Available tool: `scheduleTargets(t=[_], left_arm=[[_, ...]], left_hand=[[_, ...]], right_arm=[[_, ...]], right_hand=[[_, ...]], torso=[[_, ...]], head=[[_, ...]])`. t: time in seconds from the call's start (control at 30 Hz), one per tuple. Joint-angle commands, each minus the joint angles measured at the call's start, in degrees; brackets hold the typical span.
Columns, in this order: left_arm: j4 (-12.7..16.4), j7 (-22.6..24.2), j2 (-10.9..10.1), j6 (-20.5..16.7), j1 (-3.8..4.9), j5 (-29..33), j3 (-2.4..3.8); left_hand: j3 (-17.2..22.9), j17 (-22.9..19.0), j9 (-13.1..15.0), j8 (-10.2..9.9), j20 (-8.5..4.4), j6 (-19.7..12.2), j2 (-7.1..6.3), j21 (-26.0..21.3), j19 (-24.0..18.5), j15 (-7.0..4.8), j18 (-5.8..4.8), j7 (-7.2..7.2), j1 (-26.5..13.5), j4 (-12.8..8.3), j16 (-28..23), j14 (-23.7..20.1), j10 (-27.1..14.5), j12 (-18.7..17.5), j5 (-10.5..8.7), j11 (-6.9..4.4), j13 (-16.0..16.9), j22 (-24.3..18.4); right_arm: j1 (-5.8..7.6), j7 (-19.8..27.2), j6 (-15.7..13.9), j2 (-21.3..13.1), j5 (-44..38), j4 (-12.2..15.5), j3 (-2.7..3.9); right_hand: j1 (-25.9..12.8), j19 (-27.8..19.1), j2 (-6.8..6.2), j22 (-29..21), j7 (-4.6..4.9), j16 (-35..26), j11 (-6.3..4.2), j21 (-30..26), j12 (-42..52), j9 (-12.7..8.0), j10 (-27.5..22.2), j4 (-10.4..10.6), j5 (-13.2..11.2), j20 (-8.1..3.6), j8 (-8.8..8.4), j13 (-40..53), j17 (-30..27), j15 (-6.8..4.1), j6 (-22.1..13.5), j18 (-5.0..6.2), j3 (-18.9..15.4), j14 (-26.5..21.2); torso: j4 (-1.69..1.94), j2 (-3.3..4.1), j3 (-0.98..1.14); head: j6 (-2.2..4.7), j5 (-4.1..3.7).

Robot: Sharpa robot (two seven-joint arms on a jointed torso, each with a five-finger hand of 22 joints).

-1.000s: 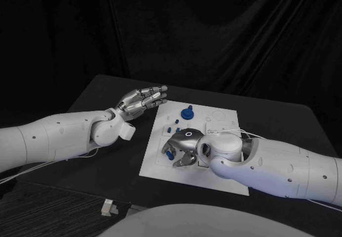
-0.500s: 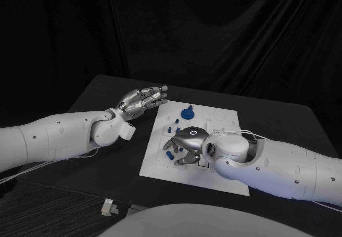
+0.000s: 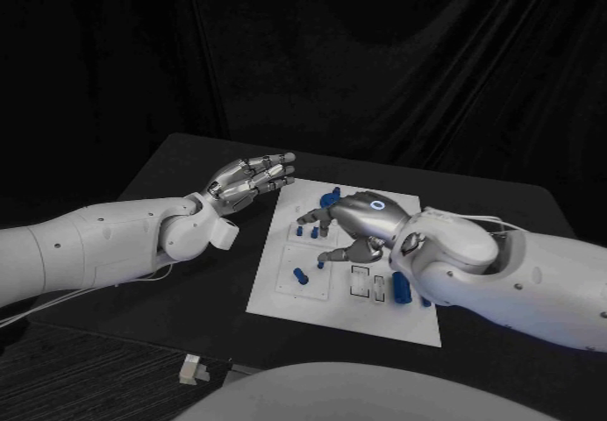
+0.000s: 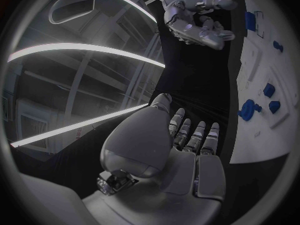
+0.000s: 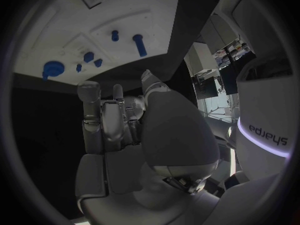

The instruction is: Assemble the parts on the task board

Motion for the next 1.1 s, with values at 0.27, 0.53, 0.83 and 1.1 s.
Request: scheduleTargets(t=[0.27,0.53,0.83,1.1], left_arm=[[0.5,1.5,-0.2,0.2,-0.07,0.1,0.05],[0.9,1.5,-0.3,0.1,-0.1,0.1,0.04],[0.8,1.5,-0.2,0.4,-0.15,0.1,0.04],[0.9,1.4,-0.3,0.6,-0.18,0.1,0.04]], left_hand=[[1.5,0.7,0.3,0.5,-0.06,0.4,-0.42,0.5,0.5,0.67,0.26,-0.02,0.6,-0.4,0.8,0.2,-0.1,1.0,0.94,0.27,0.5,-0.1],[1.5,0.7,0.3,0.5,-0.06,0.4,-0.44,0.5,0.5,0.69,0.26,-0.02,0.6,-0.4,0.9,0.2,-0.1,1.0,0.94,0.28,0.5,-0.1],[1.6,0.7,0.3,0.6,-0.06,0.4,-0.47,0.5,0.5,0.72,0.27,0.0,0.5,-0.4,0.9,0.3,-0.1,1.1,0.95,0.29,0.5,-0.2],[1.6,0.7,0.3,0.6,-0.06,0.7,-0.47,0.5,0.5,0.76,0.28,0.05,0.5,-0.4,0.9,0.3,-0.1,1.1,0.97,0.33,0.5,-0.3]], right_arm=[[5.07,-2.8,-3.2,-9.6,19.0,3.5,0.03],[5.06,-20.9,17.2,-11.7,20.0,1.3,0.02],[4.11,-30.6,32.1,-10.0,19.2,-2.1,0.01],[2.99,-32.3,36.0,-8.4,19.1,-3.9,0.01]], right_hand=[[-5.6,-0.4,5.18,4.8,2.23,0.0,-3.08,-2.3,32.4,4.2,16.7,-0.4,2.8,-2.38,10.52,29.0,0.6,-3.0,17.8,-0.71,1.2,1.2],[-23.6,9.6,5.62,10.9,-0.76,16.6,-5.79,28.5,60.3,8.3,35.9,0.4,2.5,-4.82,12.72,72.4,22.3,-5.06,27.8,-4.97,1.0,9.0],[-34.7,10.3,6.38,11.5,-3.07,16.6,-7.64,32.3,60.3,11.2,35.9,0.4,-1.7,-6.55,13.51,72.4,22.3,-6.95,35.4,-5.44,2.4,9.0],[-36.0,9.6,6.84,10.7,-3.03,16.6,-7.7,29.8,60.3,11.3,35.9,0.1,-1.8,-6.72,12.46,72.4,22.3,-7.05,35.1,-4.86,2.5,9.0]], torso=[[0.03,0.04,0.0],[0.05,0.0,-0.02],[-0.15,-0.18,-0.06],[-0.16,-0.12,-0.06]], head=[[-0.01,-0.44],[-0.01,-1.51],[-0.01,-1.56],[-0.01,-1.4]])
